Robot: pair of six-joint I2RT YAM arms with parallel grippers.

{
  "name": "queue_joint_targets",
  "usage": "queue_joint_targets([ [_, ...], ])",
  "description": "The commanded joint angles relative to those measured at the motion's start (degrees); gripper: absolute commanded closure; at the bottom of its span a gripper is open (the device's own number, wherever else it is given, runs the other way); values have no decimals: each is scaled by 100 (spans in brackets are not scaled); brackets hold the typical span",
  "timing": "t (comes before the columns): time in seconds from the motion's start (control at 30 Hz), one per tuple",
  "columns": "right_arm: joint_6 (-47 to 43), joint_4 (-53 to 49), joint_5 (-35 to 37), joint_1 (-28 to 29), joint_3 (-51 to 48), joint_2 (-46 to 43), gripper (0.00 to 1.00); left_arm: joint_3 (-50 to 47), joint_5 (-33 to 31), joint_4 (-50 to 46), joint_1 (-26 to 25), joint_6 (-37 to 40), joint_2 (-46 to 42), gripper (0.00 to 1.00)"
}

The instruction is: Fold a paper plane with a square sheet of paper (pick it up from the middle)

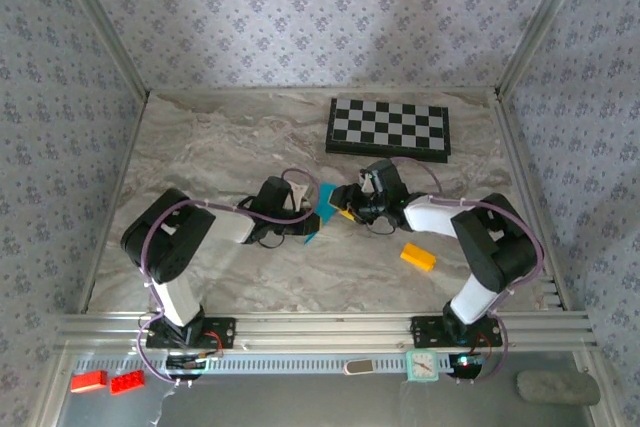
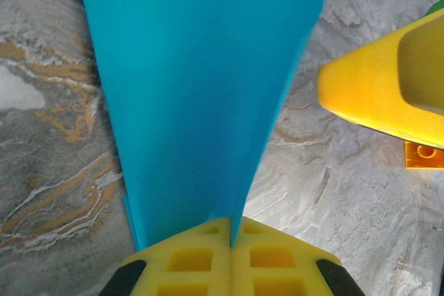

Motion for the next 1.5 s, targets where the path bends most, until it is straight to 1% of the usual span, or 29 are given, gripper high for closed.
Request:
queue_joint_targets([
  [0.0,-187,216,-244,66,268,179,49,-94,54,147,35,-115,111,96],
  [0.33,-197,389,-472,191,579,663,50,-253,5,390,69,-245,173,92],
  [0.5,-99,589,-607,215,640,800,51,-324,-69,373,77,-234,199,87],
  [0.63,-55,659,-672,216,650,833,52,-376,-122,337,76,-226,232,86],
  [0.8,-6,656,-616,189,579,751,54,-395,-149,292,85,-232,235,90],
  [1.0,-209,456,-285,67,303,337,54,-343,-3,243,147,-387,226,95],
  [1.27,-414,480,-216,-5,50,257,55,-196,362,64,268,-680,243,98],
  [1.47,-634,497,-316,36,141,384,55,-185,525,146,330,-875,311,98],
])
